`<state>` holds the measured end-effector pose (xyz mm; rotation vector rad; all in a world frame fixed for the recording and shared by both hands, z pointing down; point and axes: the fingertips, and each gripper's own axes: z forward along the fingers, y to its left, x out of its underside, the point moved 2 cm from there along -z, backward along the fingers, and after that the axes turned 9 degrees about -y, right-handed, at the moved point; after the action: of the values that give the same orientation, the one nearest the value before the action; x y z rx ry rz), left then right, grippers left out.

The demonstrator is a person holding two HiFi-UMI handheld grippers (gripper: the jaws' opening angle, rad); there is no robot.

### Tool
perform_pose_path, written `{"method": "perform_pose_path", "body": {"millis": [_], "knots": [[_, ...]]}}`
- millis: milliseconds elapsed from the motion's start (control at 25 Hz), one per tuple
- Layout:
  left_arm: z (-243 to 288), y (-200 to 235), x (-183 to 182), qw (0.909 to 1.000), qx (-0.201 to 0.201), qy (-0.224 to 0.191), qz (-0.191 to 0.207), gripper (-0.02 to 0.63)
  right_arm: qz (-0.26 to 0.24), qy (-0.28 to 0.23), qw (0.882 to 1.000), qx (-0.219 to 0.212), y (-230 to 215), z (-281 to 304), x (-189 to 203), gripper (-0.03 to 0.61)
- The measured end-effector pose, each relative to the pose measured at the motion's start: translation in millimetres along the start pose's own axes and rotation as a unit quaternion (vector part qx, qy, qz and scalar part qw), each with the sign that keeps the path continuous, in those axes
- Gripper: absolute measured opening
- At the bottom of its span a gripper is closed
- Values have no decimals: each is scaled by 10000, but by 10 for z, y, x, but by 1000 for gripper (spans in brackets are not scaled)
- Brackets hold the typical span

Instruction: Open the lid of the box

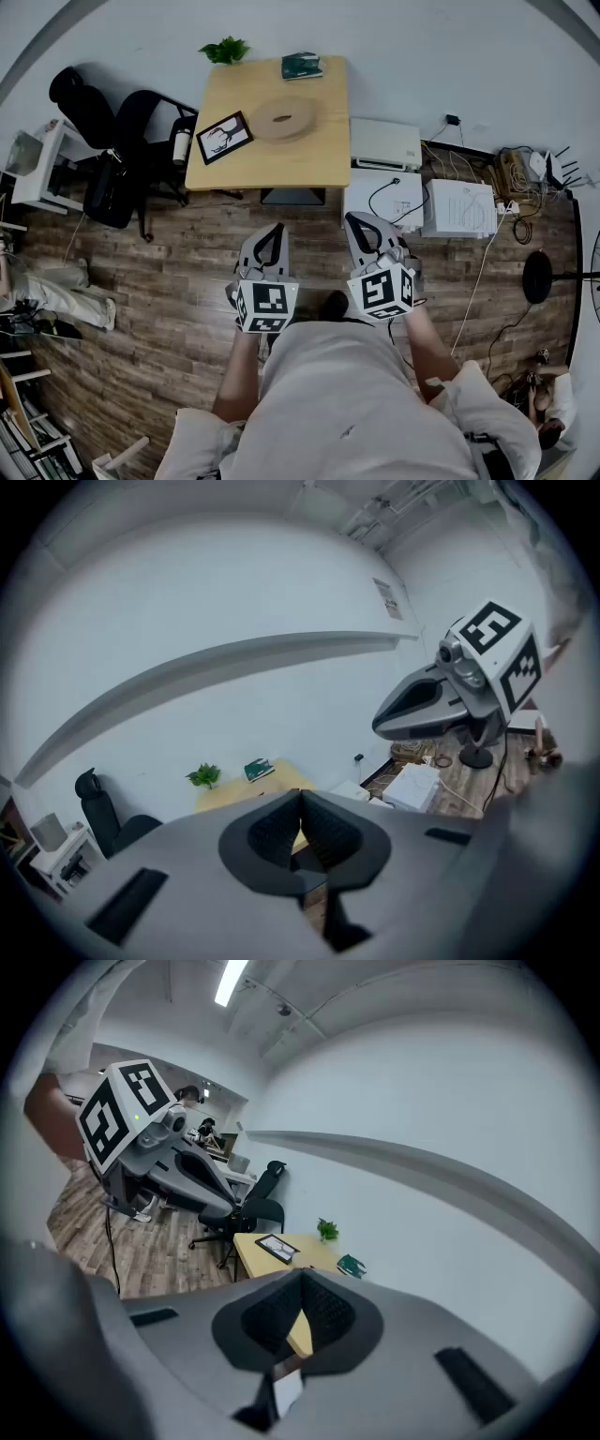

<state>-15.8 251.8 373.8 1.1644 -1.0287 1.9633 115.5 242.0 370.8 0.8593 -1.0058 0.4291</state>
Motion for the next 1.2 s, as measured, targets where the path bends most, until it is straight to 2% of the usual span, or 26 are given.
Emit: {"method": "perform_pose_path", "body": {"millis": [160, 480, 720, 1200], "knots": [[-13, 9, -7, 9998, 92, -54, -183, 6, -87, 3, 9999, 59, 24, -30, -49, -2], [-60, -145, -53, 9996, 91, -94, -232, 6, -91, 15, 10000, 36, 33, -165, 16, -2], [-78, -227, -81, 9996, 32, -95, -245, 6, 147, -105, 9998, 68, -4, -237, 60, -2], [32, -183, 29, 9994, 108, -13, -332, 8, 139, 149, 9998, -45, 23, -144, 190, 15]]}}
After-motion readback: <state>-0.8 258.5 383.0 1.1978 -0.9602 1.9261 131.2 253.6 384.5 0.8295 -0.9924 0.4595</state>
